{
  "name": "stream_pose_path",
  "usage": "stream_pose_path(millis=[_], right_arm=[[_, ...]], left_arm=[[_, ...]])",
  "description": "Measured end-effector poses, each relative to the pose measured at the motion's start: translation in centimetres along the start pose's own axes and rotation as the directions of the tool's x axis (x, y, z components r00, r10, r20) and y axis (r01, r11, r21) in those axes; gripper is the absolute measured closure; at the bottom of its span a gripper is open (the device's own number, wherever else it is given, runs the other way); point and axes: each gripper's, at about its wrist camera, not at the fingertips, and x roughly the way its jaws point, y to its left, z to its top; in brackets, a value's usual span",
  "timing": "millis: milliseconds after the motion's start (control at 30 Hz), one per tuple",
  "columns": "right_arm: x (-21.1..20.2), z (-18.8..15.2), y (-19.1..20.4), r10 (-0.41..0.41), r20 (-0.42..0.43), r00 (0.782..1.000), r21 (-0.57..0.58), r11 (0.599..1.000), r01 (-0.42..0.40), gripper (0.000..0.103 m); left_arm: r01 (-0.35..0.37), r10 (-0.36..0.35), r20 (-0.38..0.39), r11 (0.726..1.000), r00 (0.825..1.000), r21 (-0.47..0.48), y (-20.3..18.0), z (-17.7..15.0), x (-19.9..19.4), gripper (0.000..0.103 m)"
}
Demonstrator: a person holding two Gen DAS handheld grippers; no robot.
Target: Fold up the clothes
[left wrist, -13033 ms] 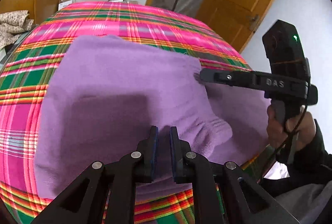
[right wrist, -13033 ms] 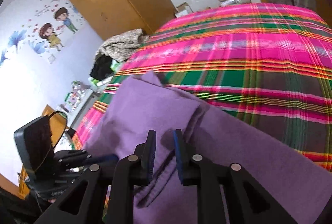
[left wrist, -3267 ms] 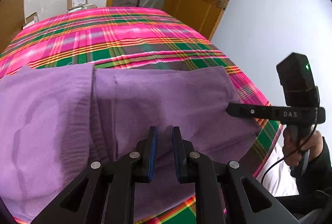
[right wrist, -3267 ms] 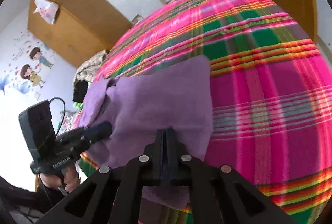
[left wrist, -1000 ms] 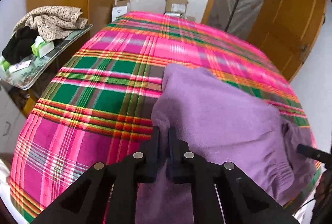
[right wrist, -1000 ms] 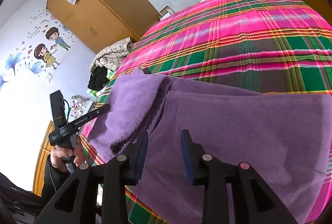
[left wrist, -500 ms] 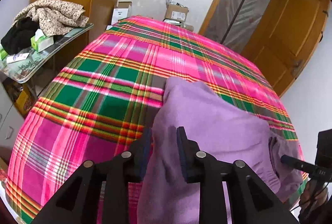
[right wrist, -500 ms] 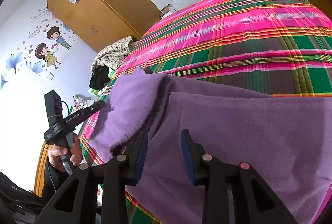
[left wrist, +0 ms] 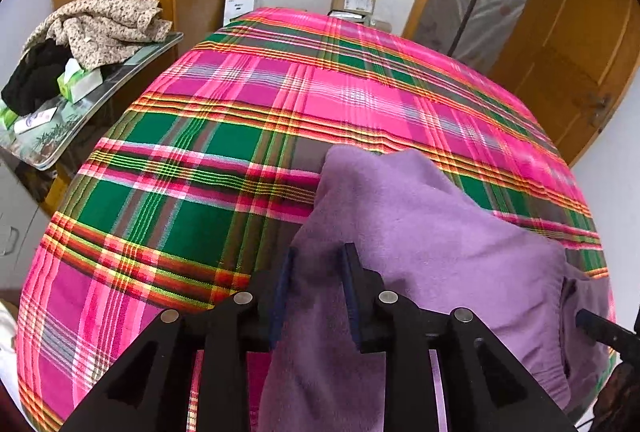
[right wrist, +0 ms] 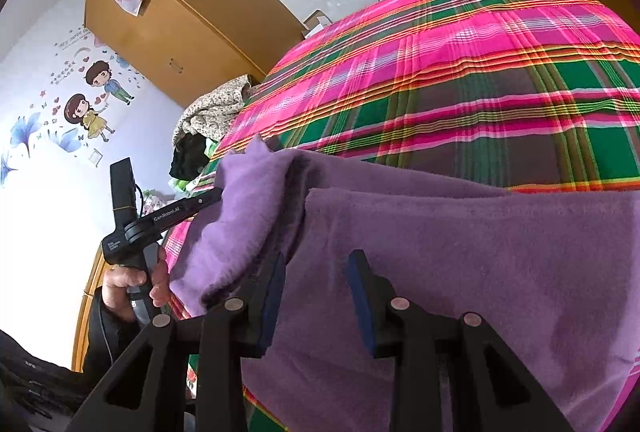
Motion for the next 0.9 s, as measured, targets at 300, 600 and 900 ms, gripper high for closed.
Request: stream_pose_path(millis=[300, 600, 900], right_arm=[[0.1, 0.3, 0.1, -0.004, 0.008, 1.0, 0.001, 1.0, 0.004, 0.069], [-0.7, 0.0, 0.2, -0.013, 0.034, 0.999, 0.006, 1.0, 0.013, 0.069], [-1.8, -0.6, 0.1, -0.013, 0.058, 0.998, 0.012, 1.0, 0.012, 0.069]], left_arm=[[-0.009, 0.009, 0.032, 1.0, 0.999, 0.02, -0.7, -0.7, -1.9, 0.077], [-0.011, 0.009, 0.053, 0.999, 0.999, 0.034, -1.2, -1.8, -3.4, 0.077], [0.0, 0.0, 0.029, 1.0, 1.0, 0.001, 0.4, -3.4, -3.6, 0.076]])
